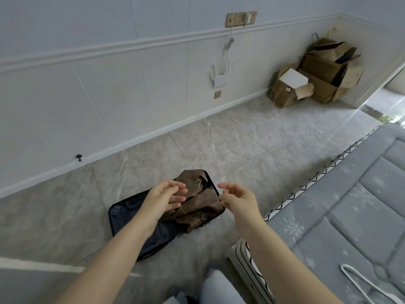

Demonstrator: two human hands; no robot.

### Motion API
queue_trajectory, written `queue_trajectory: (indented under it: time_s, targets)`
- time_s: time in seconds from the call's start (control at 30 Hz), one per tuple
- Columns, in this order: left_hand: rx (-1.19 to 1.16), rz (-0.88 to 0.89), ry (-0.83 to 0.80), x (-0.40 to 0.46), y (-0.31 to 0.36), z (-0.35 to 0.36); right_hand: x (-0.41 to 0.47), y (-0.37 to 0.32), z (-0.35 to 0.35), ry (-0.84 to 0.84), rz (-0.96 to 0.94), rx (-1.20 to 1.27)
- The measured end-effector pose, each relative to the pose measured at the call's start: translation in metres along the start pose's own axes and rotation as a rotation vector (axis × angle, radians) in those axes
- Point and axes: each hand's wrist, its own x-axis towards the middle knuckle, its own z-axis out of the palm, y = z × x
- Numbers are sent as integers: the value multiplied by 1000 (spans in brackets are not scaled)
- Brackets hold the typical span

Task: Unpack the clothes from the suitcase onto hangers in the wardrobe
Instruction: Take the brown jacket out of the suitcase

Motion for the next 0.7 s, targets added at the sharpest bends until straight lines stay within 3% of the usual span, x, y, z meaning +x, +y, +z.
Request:
queue_trajectory:
  time_s: [0.2, 0.43, 0.7]
  targets:
    - [-25, -45, 5, 43, 11, 15, 50, -11, -2, 6, 52, 20]
    - [-85, -119, 116, 114, 24, 28, 140, -36, 7, -32, 108, 7]
    - [-296, -215, 282, 191, 20, 45, 248, -39, 17, -101, 161, -221]
